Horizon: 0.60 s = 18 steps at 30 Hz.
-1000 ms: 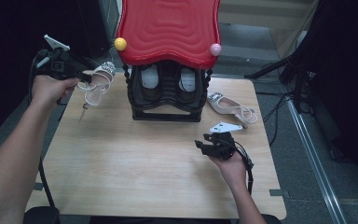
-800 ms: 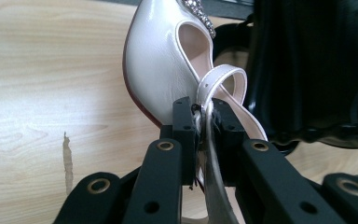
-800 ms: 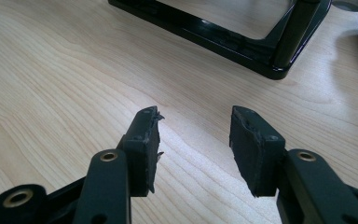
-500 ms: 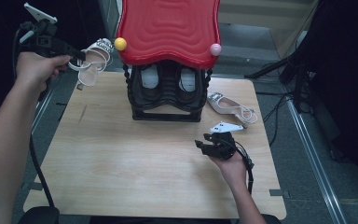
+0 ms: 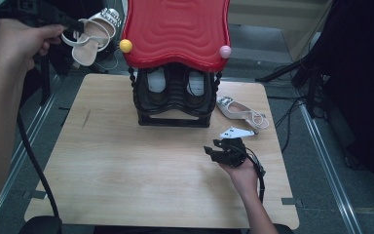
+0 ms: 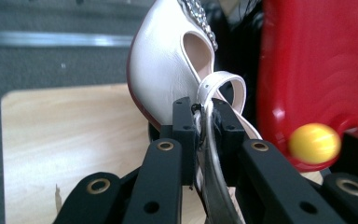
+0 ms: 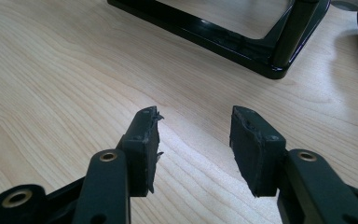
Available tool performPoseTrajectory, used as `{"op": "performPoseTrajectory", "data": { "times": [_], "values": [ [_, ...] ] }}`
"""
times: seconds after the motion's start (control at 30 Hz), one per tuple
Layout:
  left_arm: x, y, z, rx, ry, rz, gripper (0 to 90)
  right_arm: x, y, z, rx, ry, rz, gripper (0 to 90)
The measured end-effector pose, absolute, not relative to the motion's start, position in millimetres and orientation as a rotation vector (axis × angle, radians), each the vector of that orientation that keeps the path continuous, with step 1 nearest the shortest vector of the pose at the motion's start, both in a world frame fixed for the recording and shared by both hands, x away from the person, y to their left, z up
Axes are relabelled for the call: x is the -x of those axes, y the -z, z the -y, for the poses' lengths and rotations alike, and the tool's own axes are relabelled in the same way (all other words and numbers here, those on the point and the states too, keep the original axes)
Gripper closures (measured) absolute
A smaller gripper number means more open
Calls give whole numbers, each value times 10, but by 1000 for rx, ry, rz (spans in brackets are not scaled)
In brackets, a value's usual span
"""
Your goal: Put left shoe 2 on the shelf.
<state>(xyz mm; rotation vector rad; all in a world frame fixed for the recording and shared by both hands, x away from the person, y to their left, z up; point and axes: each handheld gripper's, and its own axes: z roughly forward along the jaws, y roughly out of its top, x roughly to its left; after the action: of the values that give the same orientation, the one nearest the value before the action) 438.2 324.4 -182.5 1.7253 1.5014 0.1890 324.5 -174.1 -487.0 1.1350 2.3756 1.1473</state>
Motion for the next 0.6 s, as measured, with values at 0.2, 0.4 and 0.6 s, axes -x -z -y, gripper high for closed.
{"op": "performPoseTrajectory", "data": {
  "times": [0.2,0.4,0.6],
  "values": [
    [-4324,1436,-3098,-1715,-250,-1449,831,-3245,4870,1744,-1135,-1151,-2375,531],
    [-4282,1154,-2928,-1708,-279,-1395,830,-3247,4875,1735,-1129,-1149,-2377,531],
    [-4328,1021,-2708,-1728,-269,-1360,831,-3244,4873,1715,-1124,-1146,-2383,530]
  ]
}}
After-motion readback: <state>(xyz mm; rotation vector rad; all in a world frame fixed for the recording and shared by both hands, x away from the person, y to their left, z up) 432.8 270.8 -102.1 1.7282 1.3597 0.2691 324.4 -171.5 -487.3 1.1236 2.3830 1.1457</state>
